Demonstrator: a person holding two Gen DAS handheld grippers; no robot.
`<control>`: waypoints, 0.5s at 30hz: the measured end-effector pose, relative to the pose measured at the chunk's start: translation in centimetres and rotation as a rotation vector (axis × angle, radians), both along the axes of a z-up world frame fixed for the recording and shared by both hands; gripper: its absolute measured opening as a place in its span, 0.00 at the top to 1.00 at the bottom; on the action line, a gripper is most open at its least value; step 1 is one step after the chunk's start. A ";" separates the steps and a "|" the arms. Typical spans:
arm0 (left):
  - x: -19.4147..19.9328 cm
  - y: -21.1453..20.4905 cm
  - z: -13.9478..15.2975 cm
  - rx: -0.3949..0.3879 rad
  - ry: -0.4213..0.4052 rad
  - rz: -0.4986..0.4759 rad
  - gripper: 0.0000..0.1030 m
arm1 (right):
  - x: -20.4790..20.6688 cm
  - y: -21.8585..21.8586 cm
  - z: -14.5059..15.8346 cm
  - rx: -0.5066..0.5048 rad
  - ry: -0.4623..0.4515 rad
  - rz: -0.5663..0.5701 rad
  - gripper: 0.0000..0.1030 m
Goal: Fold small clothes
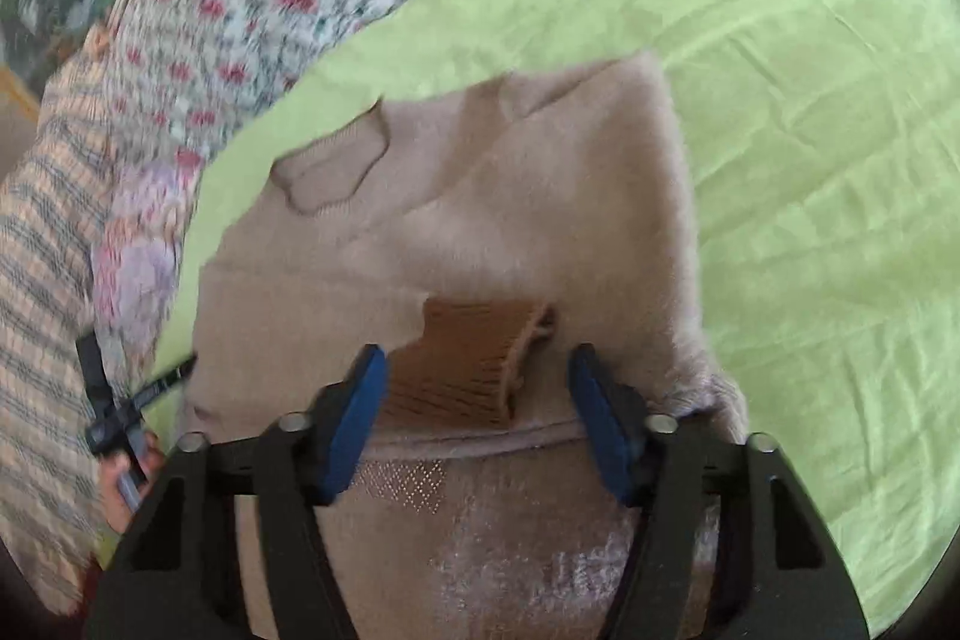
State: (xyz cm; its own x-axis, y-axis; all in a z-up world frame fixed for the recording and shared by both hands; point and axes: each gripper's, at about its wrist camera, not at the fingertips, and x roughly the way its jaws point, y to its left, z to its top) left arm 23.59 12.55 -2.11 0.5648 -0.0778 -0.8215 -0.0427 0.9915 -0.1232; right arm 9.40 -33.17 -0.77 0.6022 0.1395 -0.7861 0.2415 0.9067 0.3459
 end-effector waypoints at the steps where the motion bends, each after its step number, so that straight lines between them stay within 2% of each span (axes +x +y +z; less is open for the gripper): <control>1: 0.0 -0.1 0.1 0.010 0.000 0.001 0.46 | 0.0 0.2 0.5 0.001 0.005 0.012 0.93; 2: 0.1 -0.2 0.1 0.013 0.000 0.001 0.46 | -0.2 0.4 1.3 0.032 -0.019 0.025 0.93; 3: 0.1 -0.2 0.1 0.015 0.000 0.001 0.46 | -0.9 0.4 2.8 0.118 -0.083 0.042 0.93; 4: 0.1 -0.2 0.1 0.015 0.000 0.000 0.46 | -1.3 0.3 3.5 0.158 -0.108 0.037 0.93; 6: 0.1 -0.3 0.1 0.016 0.001 0.005 0.46 | -1.1 -0.5 4.1 0.159 -0.087 -0.012 0.93; 9: 0.4 -0.5 0.1 0.029 0.003 0.010 0.46 | 0.2 -3.1 1.9 0.163 -0.006 -0.130 0.93; 11: 0.4 -0.7 0.1 0.051 0.002 0.009 0.46 | 0.4 -3.8 1.0 0.161 -0.001 -0.178 0.90; 13: 0.4 -0.8 0.1 0.058 -0.003 0.005 0.46 | 0.1 -3.1 0.8 0.121 -0.008 -0.175 0.90; 14: 0.4 -0.7 0.0 0.057 -0.004 0.003 0.46 | -0.1 -2.8 0.8 0.117 -0.012 -0.157 0.87; 15: 0.4 -0.7 0.0 0.054 -0.004 0.004 0.45 | -0.2 -2.2 0.6 0.104 -0.009 -0.134 0.72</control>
State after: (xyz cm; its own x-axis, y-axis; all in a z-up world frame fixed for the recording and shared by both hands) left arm 23.95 11.89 -2.12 0.5682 -0.0313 -0.8223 -0.0461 0.9965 -0.0698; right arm 9.22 -35.40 -0.18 0.6281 0.1376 -0.7659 0.3544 0.8256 0.4390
